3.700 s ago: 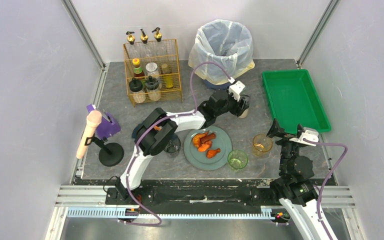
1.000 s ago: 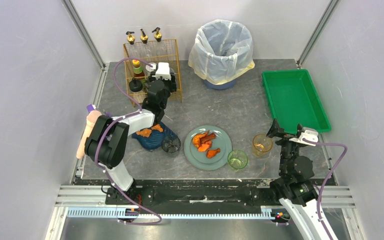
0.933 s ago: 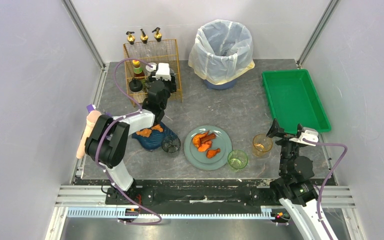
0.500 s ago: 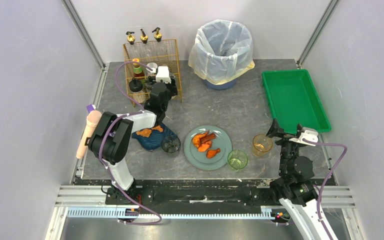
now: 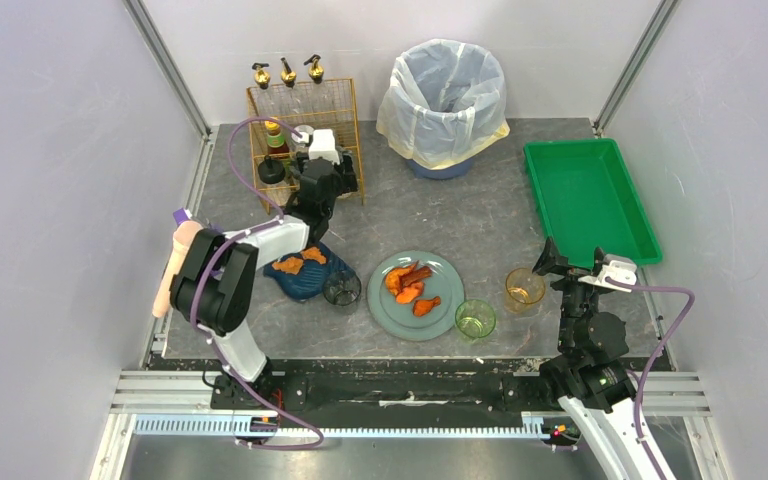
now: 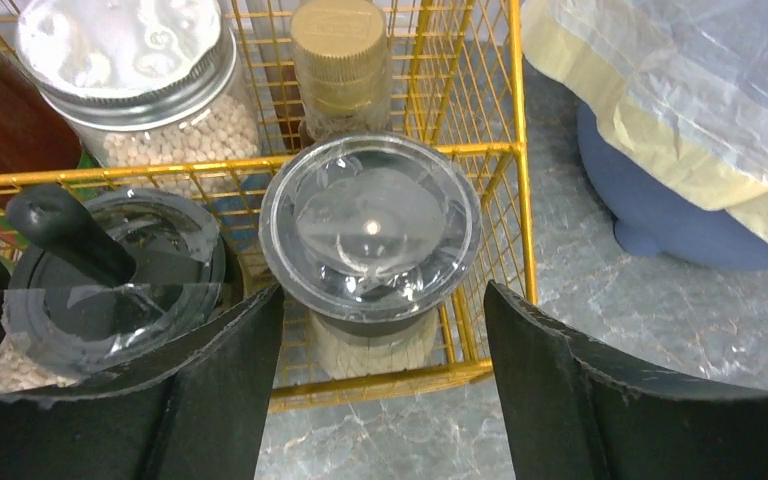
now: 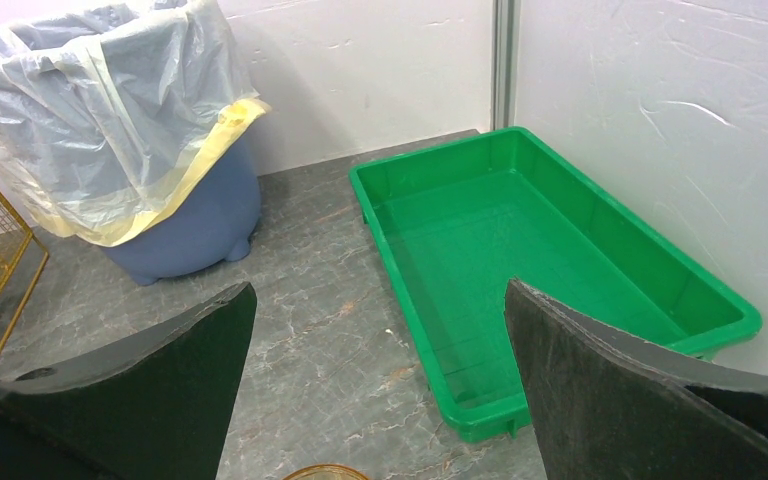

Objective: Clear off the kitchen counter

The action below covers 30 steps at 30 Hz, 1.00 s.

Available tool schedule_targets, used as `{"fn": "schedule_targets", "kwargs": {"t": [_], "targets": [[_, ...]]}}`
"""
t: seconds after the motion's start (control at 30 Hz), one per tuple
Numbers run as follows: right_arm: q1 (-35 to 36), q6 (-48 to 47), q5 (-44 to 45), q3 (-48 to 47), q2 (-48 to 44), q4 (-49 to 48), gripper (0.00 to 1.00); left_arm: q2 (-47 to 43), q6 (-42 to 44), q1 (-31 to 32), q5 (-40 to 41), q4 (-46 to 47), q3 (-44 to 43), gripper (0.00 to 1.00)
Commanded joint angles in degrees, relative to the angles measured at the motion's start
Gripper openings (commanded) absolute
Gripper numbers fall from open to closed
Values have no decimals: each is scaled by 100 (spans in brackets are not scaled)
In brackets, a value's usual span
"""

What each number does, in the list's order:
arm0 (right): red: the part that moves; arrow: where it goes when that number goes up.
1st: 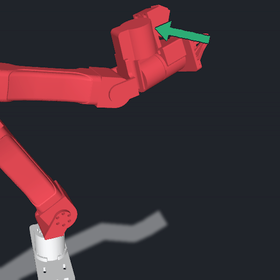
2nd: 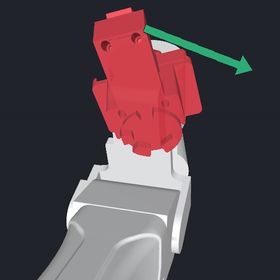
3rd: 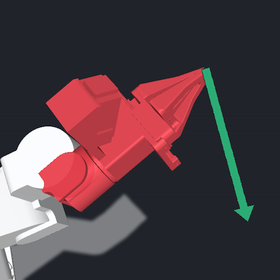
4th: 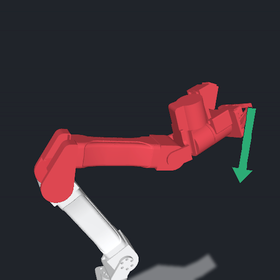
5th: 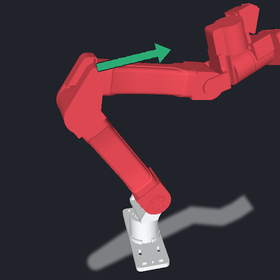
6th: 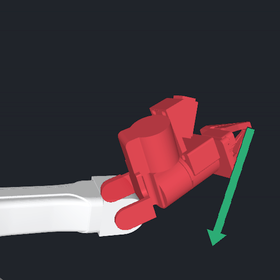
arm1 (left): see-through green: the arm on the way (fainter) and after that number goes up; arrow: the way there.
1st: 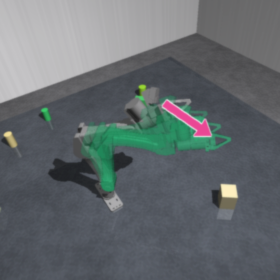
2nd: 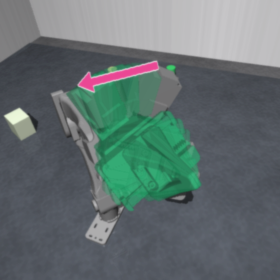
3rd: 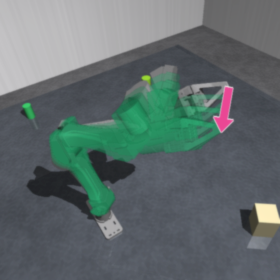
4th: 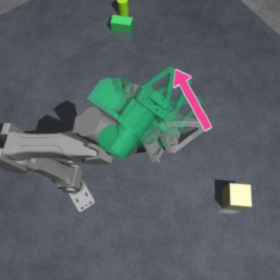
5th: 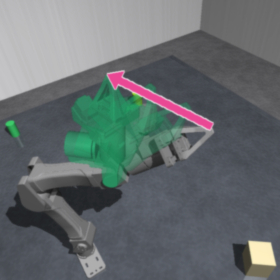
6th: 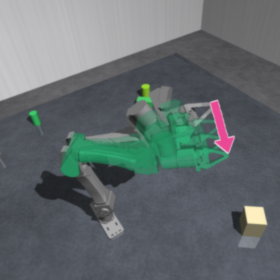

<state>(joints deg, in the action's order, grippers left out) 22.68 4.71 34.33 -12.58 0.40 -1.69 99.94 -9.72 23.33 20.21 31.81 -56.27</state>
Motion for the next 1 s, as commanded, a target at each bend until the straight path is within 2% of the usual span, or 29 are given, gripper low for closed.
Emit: {"fn": "schedule_targets", "kwargs": {"t": [0.0, 0.3, 0.5, 0.7, 0.83, 0.97], "targets": [[35, -4, -22, -101, -962, -121, 98, -538, -439, 13, -195, -928, -360, 81], [30, 50, -133, -132, -963, -64, 98, -1567, -1252, 142, -803, -1875, -437, 85], [35, 97, -288, -160, -946, -59, 98, -2428, -1809, 251, -1037, -3097, -417, 86], [35, 297, -445, -288, -735, -12, 98, -3398, -2309, 269, -1252, -4227, 77, 86], [33, 683, -714, -702, 20, 385, 98, -4091, -2535, 277, -1591, -4727, 667, 86], [33, 908, -1606, -1510, 1543, 1161, 98, -4866, -2544, 285, -1753, -5375, 1008, 86]]}}
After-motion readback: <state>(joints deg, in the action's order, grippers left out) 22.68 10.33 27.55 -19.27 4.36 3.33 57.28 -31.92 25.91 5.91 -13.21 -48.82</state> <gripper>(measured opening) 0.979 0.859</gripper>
